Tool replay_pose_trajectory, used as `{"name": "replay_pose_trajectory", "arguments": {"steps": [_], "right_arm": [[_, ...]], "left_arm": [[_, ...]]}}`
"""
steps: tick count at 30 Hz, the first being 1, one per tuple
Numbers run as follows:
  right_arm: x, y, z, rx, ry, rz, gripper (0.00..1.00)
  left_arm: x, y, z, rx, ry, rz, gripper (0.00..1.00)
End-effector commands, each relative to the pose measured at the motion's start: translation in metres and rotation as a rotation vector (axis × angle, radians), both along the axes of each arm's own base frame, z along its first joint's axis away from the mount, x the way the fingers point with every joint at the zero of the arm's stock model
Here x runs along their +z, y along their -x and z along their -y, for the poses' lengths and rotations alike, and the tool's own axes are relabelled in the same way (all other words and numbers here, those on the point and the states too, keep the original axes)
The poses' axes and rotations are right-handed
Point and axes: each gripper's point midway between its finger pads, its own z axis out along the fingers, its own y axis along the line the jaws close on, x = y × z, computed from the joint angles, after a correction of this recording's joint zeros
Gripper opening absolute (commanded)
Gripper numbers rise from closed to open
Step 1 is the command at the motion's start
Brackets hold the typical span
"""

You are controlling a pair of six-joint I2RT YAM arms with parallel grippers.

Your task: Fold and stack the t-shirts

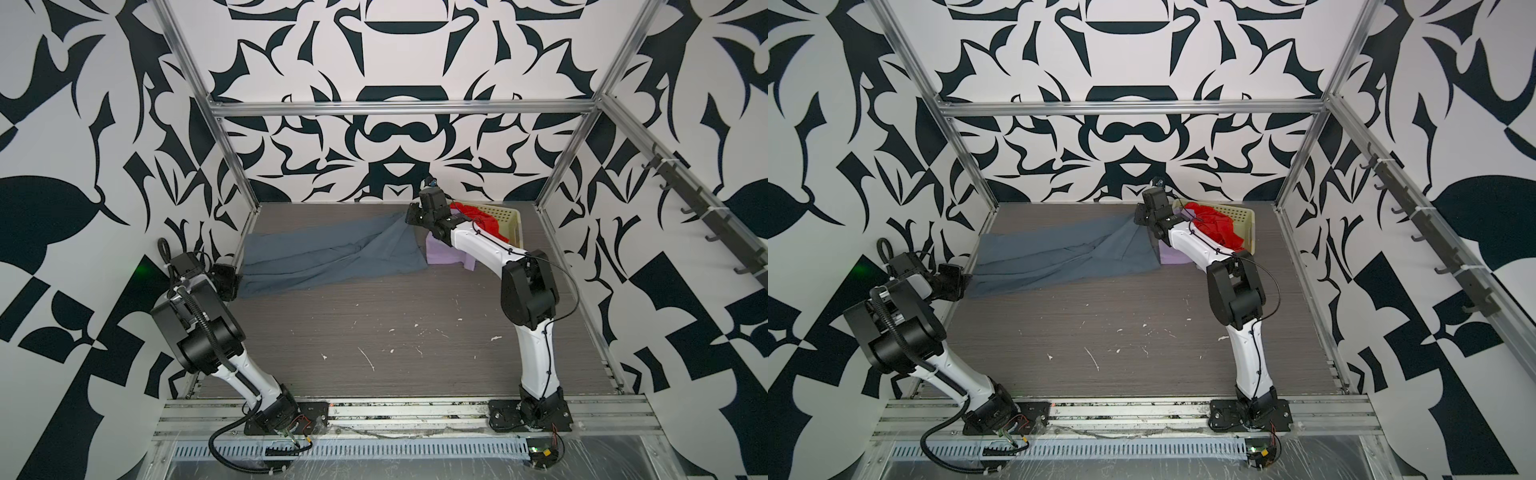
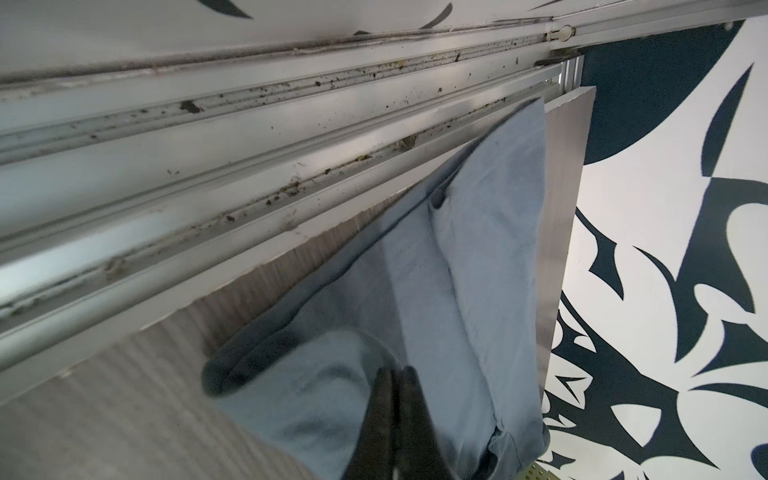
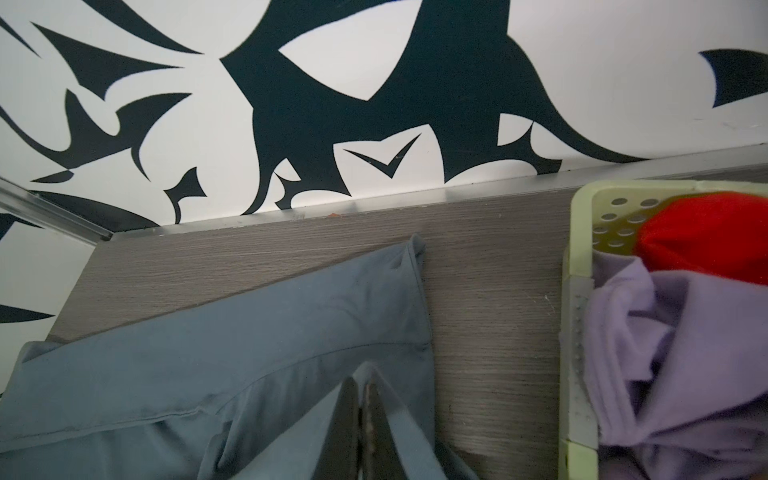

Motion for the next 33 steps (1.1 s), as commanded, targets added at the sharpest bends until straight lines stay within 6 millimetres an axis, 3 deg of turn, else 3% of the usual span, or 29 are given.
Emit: {"name": "replay_pose_trajectory", "arguments": {"steps": [1,19,23,24,26,29,33], "right_arm": [[0.042,-0.014,0.005,-0.034,-0.057,0.082,0.0],[0.01,-0.058,-0.004,-0.052,-0.119,0.068,0.0],[0.009,-0.064,-0.008,-0.038,-0.13,0.073,0.0],[0.008,-0.065,-0.009,-0.039,-0.131,0.07,0.02],[0.011,-0.066,-0.008,-0.041,-0.137,0.079,0.18],[0.017,-0.064,-0.002,-0.062,-0.131,0.1,0.33],[0.02,-0.057,0.004,-0.068,-0.114,0.096,0.35]], "left_arm": [[0.01,-0.014,-0.034,0.09,-0.083,0.059,0.0],[0.005,-0.026,-0.064,0.33,-0.137,0.113,0.0],[0.009,-0.031,-0.068,0.338,-0.151,0.134,0.13],[0.011,-0.034,-0.068,0.335,-0.155,0.142,0.18],[0.015,-0.039,-0.065,0.314,-0.171,0.159,0.26],[0.024,-0.046,-0.058,0.269,-0.214,0.174,0.34],[0.035,-0.047,-0.052,0.234,-0.264,0.185,0.36]]}}
